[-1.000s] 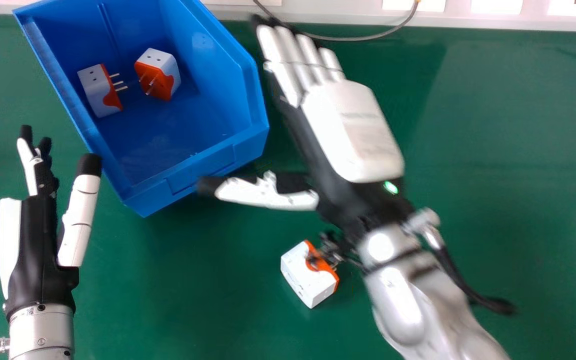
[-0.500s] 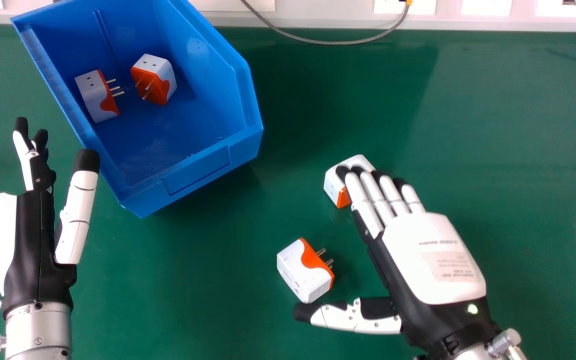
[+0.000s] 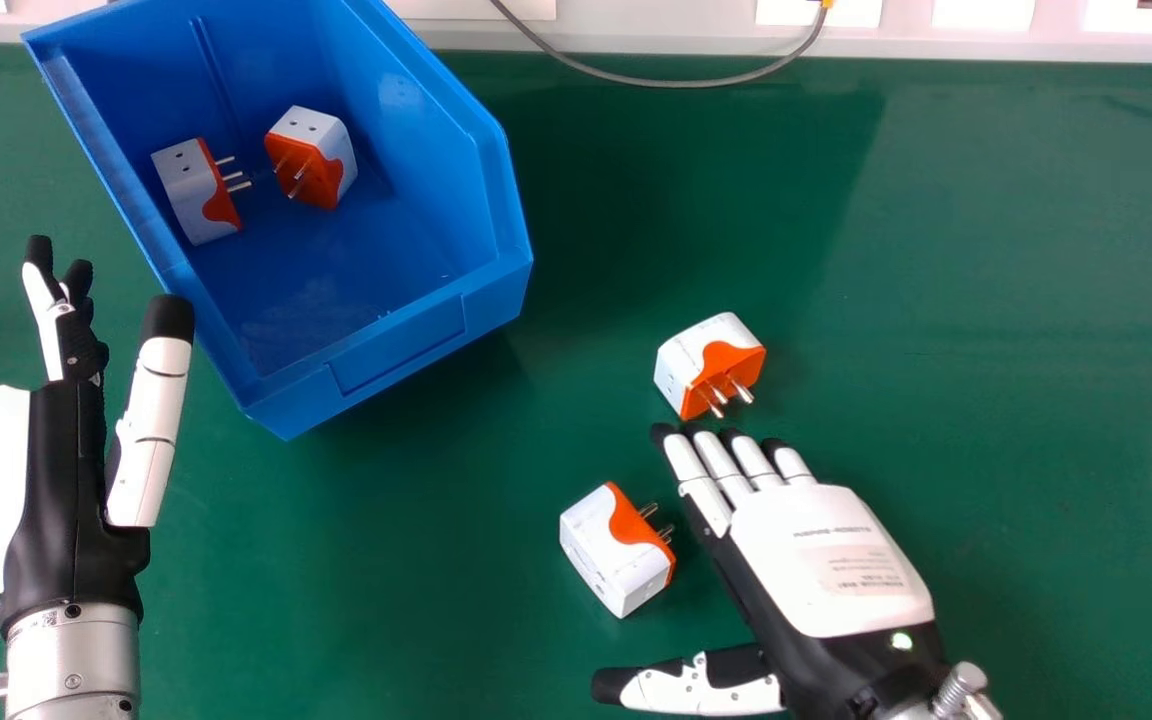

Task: Pick all objects and put in blue box

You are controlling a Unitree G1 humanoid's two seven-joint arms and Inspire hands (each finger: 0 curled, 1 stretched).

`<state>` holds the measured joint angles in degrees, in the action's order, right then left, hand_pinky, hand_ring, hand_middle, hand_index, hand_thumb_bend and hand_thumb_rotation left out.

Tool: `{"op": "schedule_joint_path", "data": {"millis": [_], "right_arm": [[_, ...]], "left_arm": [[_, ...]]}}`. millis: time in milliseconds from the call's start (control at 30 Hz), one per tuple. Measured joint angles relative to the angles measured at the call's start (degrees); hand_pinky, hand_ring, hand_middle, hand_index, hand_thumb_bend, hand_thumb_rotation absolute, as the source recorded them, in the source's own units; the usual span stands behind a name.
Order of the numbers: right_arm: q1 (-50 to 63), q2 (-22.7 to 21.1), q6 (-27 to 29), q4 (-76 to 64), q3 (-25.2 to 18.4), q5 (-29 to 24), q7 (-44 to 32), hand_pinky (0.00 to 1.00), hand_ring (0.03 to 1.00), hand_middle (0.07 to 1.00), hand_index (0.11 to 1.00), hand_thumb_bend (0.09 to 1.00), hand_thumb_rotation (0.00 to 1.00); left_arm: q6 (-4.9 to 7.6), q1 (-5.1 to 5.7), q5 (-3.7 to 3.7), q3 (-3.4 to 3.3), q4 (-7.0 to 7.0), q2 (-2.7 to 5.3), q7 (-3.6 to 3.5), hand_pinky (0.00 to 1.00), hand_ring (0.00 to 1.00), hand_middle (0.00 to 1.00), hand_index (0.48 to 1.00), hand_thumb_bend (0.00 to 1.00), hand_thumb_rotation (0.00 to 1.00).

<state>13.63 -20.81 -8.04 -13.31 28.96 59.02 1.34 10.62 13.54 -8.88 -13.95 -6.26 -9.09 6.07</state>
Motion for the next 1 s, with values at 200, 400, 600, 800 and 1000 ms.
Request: {"op": "schedule_joint_path", "data": {"millis": [200, 400, 600, 800, 1000], "right_arm": [[-1.78, 0.95, 0.14, 2.26, 0.65, 0.22, -0.02, 0.99, 0.981, 1.0, 1.0, 0.521, 0.75], [-3.6, 2.44, -0.19, 4.06, 1.6, 0.28, -0.53, 0.98, 0.969, 0.989, 0.995, 0.523, 0.75], [-4.84, 2.67, -0.24, 5.1, 2.37, 0.29, -1.77, 0.92, 0.935, 0.96, 0.97, 0.538, 0.74], [-6.65, 2.95, -0.39, 6.78, 2.47, 0.28, -2.46, 0.9, 0.918, 0.946, 0.954, 0.549, 0.73], [-8.05, 3.6, -1.0, 9.3, 2.72, 0.26, -2.72, 0.89, 0.911, 0.939, 0.943, 0.564, 0.7]], "left_arm": [[-0.12, 0.11, 0.01, 0.02, -0.32, -0.04, -0.04, 0.97, 1.0, 1.0, 1.0, 0.64, 1.0], [-0.38, 0.1, 0.0, 0.05, -0.71, -0.11, -0.08, 0.97, 1.0, 1.0, 1.0, 0.64, 1.0], [-0.37, 0.07, 0.02, 0.03, -0.77, -0.42, -0.24, 0.97, 1.0, 1.0, 1.0, 0.64, 1.0], [-0.37, -0.21, 0.03, 0.0, -0.76, -0.53, -0.49, 0.97, 1.0, 1.0, 1.0, 0.64, 1.0], [-0.37, -0.2, 0.03, -0.06, -0.78, -0.56, -0.67, 0.97, 1.0, 1.0, 1.0, 0.66, 1.0]]}}
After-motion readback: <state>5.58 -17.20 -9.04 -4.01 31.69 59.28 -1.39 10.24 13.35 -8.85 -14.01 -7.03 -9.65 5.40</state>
